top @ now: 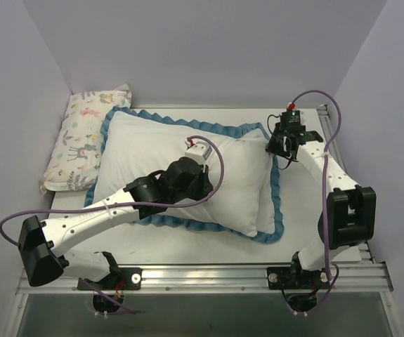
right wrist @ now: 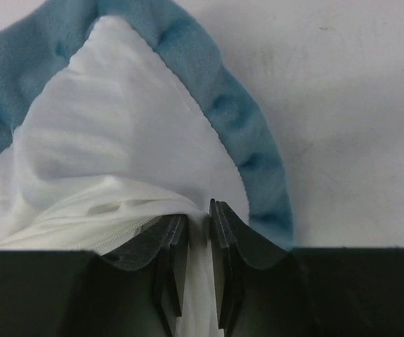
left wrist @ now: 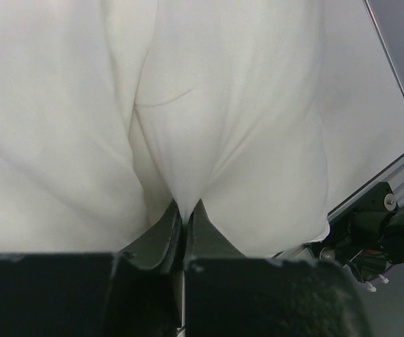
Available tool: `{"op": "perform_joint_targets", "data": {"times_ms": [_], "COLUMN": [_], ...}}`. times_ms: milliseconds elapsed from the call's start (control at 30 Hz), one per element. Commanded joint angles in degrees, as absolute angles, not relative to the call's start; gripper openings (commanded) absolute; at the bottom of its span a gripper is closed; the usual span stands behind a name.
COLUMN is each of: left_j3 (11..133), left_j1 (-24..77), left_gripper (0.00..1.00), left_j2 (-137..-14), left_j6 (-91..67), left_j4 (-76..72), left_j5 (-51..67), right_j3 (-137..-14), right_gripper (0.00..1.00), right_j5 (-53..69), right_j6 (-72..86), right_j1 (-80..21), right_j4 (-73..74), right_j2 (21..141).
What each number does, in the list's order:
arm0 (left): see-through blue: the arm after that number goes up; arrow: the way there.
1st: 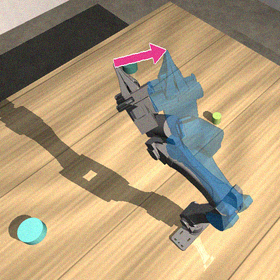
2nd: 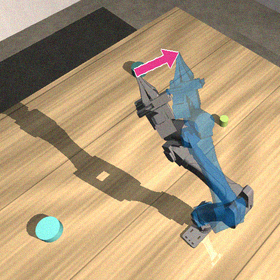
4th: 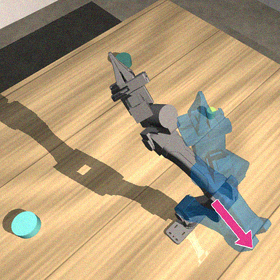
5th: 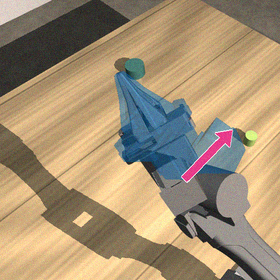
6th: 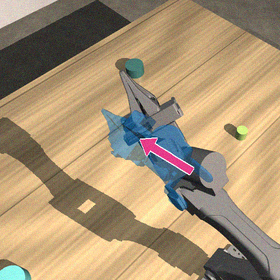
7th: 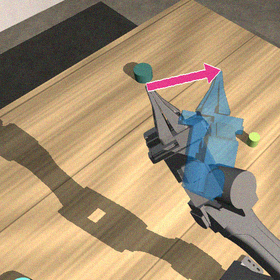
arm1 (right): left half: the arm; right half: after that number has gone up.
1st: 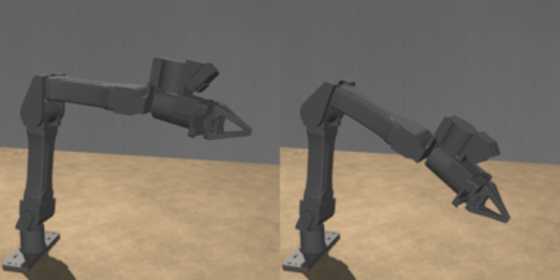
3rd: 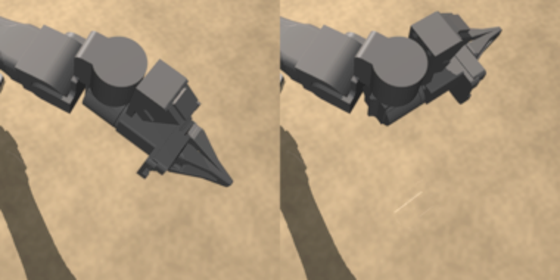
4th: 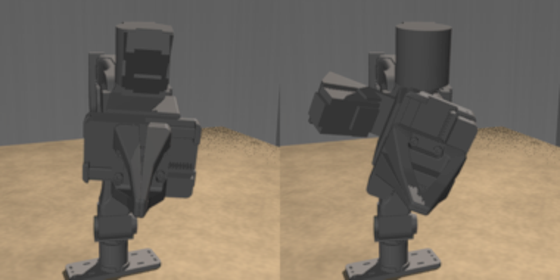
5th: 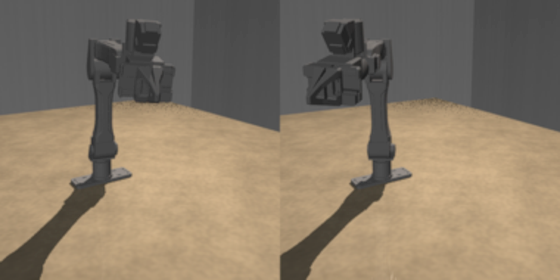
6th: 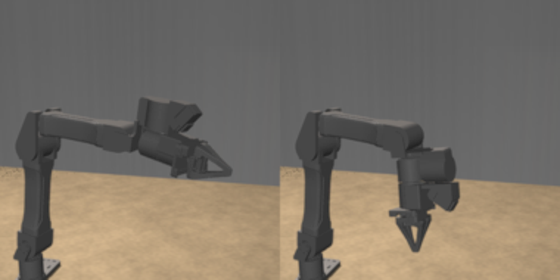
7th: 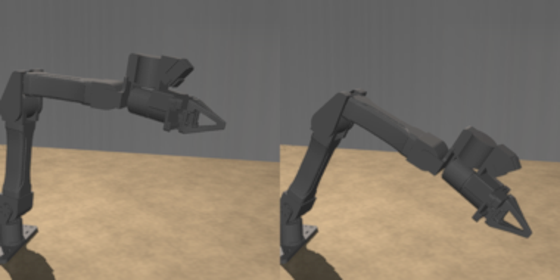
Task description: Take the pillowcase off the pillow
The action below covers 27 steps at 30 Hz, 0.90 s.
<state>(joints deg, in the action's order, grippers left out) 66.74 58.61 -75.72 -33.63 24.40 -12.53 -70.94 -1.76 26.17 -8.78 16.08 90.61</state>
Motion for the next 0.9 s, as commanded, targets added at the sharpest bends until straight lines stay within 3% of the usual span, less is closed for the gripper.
{"op": "perform_joint_targets", "data": {"times_ms": [0, 200, 300, 433, 533, 733, 867], "left_j3": [65.74, 66.97, 68.20, 71.01, 73.30, 79.27, 81.30], "left_j1": [59.41, 60.12, 60.47, 60.56, 60.38, 59.50, 59.33], "left_gripper": [0.00, 0.00, 0.00, 0.00, 0.00, 0.00, 0.00], "left_j2": [-70.41, -68.82, -69.17, -70.40, -71.71, -74.88, -76.12], "left_j6": [-35.15, -35.77, -36.12, -36.39, -36.65, -36.30, -36.03], "left_j4": [30.58, 31.20, 31.20, 31.20, 31.11, 30.15, 29.97], "left_j5": [-15.20, -16.70, -17.75, -20.12, -22.76, -24.43, -24.08], "right_j3": [-76.10, -77.70, -77.87, -76.82, -75.94, -73.92, -73.39], "right_gripper": [0.21, 0.25, 0.31, 0.60, 0.75, 0.85, 0.86], "right_j5": [-0.45, 10.45, 15.98, 19.41, 22.06, 23.30, 24.87], "right_j6": [29.08, 31.11, 32.60, 34.97, 37.00, 39.64, 41.04], "right_j1": [-5.11, -3.34, -1.68, -0.18, 3.42, 6.15, 8.61], "right_j4": [12.48, 11.60, 10.99, 10.64, 10.37, 10.46, 10.55], "right_j2": [93.51, 96.94, 96.94, 94.31, 91.85, 84.39, 82.62]}}
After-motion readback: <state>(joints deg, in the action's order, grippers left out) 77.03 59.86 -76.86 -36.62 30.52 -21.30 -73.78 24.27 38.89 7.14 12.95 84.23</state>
